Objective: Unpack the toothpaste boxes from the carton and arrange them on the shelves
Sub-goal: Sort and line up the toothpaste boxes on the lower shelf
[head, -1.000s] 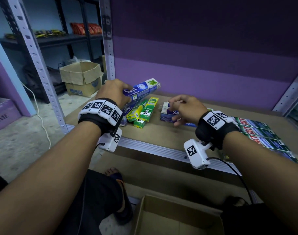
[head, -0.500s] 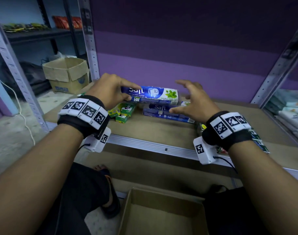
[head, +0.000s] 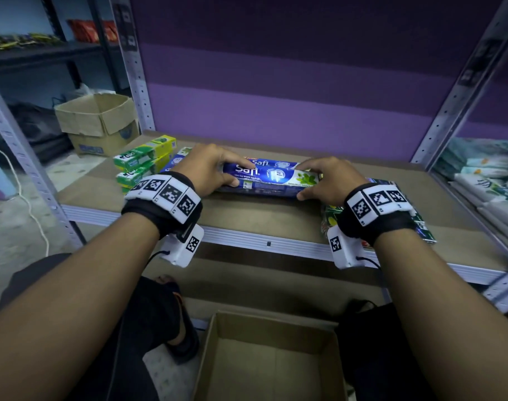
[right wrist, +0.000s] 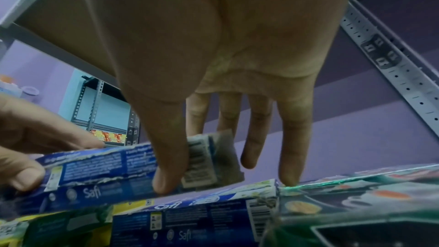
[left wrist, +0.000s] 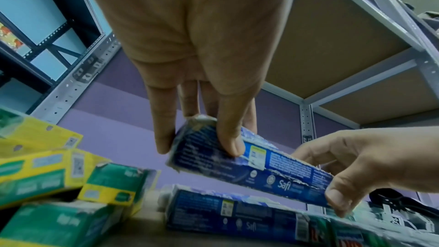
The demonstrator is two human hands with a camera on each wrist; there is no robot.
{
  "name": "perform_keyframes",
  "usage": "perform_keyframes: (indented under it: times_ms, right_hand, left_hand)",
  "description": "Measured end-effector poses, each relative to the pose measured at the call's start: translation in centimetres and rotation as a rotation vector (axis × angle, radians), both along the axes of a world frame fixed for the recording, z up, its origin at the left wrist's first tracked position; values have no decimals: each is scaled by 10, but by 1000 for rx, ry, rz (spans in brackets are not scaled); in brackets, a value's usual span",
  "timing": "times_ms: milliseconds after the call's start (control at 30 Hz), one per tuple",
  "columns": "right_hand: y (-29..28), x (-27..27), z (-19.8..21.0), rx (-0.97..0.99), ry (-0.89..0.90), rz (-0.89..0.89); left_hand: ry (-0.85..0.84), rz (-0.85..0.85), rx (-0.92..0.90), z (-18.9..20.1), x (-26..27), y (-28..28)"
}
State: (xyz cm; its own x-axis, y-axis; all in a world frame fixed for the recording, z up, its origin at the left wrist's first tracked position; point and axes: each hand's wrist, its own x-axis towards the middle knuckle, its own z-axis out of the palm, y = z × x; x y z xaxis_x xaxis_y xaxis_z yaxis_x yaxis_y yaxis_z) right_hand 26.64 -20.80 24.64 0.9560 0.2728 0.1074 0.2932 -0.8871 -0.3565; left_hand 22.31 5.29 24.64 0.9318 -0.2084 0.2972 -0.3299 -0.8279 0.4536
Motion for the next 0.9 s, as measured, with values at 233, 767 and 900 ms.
perform_keyframes:
  times_ms: [233,767,900]
  right_hand:
    - [3,5,-8,-98,117,-80]
    - [9,10,-8,-259,144,-110]
    - [7,11,-6,-318,151,-78]
  left_hand:
    - [78,23,10,-25,21,-8]
    - [110,42,85,-42,47,-14]
    - [119,56,106,-40,45,-16]
